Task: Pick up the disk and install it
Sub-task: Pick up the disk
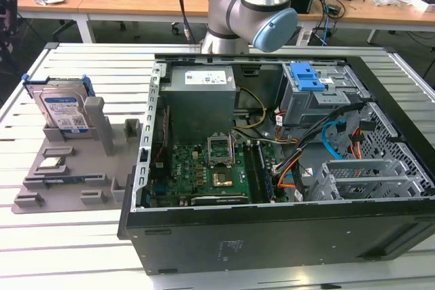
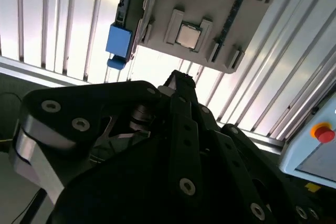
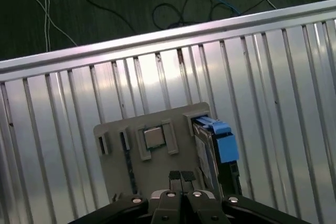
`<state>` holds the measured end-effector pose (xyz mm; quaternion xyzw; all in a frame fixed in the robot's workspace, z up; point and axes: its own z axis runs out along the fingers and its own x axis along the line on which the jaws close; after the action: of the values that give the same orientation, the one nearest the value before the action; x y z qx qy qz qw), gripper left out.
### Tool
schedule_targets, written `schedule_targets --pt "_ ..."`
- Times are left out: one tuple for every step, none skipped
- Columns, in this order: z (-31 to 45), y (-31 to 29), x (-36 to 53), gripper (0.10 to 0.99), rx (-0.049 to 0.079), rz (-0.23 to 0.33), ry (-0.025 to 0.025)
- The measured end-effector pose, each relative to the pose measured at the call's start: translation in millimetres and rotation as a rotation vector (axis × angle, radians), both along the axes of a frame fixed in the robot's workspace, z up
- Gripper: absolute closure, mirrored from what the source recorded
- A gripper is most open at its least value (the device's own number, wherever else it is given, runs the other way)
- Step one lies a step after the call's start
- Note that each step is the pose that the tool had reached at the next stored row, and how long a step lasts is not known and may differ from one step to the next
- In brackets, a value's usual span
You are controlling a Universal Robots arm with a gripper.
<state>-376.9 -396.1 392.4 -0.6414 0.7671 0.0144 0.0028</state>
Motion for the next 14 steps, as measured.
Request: schedule_targets --pt "0.0 0.0 0.0 0.980 0.000 0.012 0.0001" --pt "0.0 0.0 0.0 0.980 0.000 0.028 0.0001" --pt "0.0 0.0 0.1 0.980 0.000 0.039 0.0001" --pt "0.0 0.0 0.1 0.980 0.000 0.061 0.0001" --pt "0.0 0.0 0.1 0.980 0.000 0.071 0.0000" --pt "0.0 0.0 0.1 0.980 0.000 0.086 0.0000" --pt "0.0 0.0 0.1 0.980 0.000 0.098 0.0001" --pt "0.0 0.0 0.1 0.980 0.000 0.114 0.0001" --pt "0.0 0.0 0.1 0.980 0.000 0.132 0.0000" --pt "0.0 0.0 0.2 0.980 0.000 0.144 0.0000" --pt "0.1 0.0 0.2 0.980 0.000 0.156 0.0001" --pt "0.0 0.0 0.2 0.980 0.000 0.173 0.0001" --pt "0.0 0.0 0.2 0.980 0.000 0.182 0.0000" --pt "0.0 0.0 0.2 0.980 0.000 0.200 0.0000"
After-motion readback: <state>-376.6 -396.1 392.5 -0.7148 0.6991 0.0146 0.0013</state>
